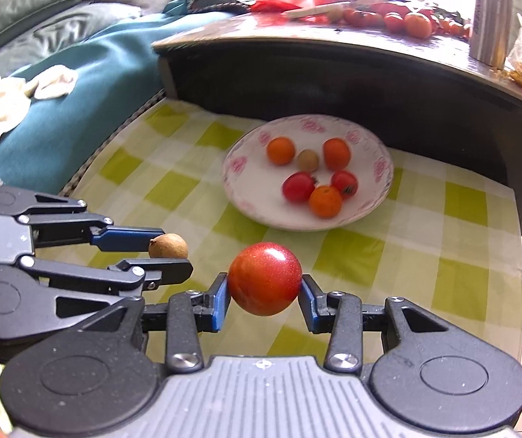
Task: Organize fruits
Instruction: 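Carry the red plum and brown kiwi toward the floral plate with both tools, then lower both fruits into the plate and open both tools to release them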
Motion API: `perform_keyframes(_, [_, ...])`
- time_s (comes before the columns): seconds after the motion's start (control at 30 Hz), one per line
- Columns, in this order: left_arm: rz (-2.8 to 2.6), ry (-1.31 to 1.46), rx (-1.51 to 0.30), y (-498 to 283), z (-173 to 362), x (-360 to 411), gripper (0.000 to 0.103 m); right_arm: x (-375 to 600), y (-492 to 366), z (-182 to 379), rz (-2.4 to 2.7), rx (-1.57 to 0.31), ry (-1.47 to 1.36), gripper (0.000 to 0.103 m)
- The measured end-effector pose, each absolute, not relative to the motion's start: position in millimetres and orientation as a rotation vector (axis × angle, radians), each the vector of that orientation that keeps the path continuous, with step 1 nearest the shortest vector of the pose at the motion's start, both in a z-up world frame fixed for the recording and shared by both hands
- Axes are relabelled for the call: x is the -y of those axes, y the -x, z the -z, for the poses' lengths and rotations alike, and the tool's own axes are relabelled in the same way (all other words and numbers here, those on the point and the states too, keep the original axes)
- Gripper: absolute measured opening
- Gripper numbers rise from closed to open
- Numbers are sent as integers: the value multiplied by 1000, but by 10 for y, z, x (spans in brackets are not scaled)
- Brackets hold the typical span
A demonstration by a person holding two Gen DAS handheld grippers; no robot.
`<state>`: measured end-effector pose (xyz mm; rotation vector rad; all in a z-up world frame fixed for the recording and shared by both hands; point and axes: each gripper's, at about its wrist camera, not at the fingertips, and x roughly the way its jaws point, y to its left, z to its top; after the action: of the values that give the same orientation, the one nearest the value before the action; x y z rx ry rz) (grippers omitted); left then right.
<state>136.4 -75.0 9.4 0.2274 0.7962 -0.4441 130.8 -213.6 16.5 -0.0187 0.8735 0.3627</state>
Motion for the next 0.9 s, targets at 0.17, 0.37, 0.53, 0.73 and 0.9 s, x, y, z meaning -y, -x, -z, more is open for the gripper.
perform_keyframes(0.17, [441,-253,-766,-1624,-123,849,35,2214,-1568,-219,-323,-840,9,43])
perform_keyframes(0.37, [435,-253,-752,-1949,-63,934,35,2302,-1897,-217,-279,-811,8,43])
perform_keyframes(0.53, [419,-252,-757,-2128,25,948,35,2318,-2123,-146,-275,-798,30,43])
perform_keyframes(0.73, [429,-242,-767,-2219,127,993,38,2296,-2325,-32,-293,-786,61,43])
perform_keyframes(0.9, [423,-243,-780,-2259,186,1004,42,2272,-2425,52,-312,-789,72,43])
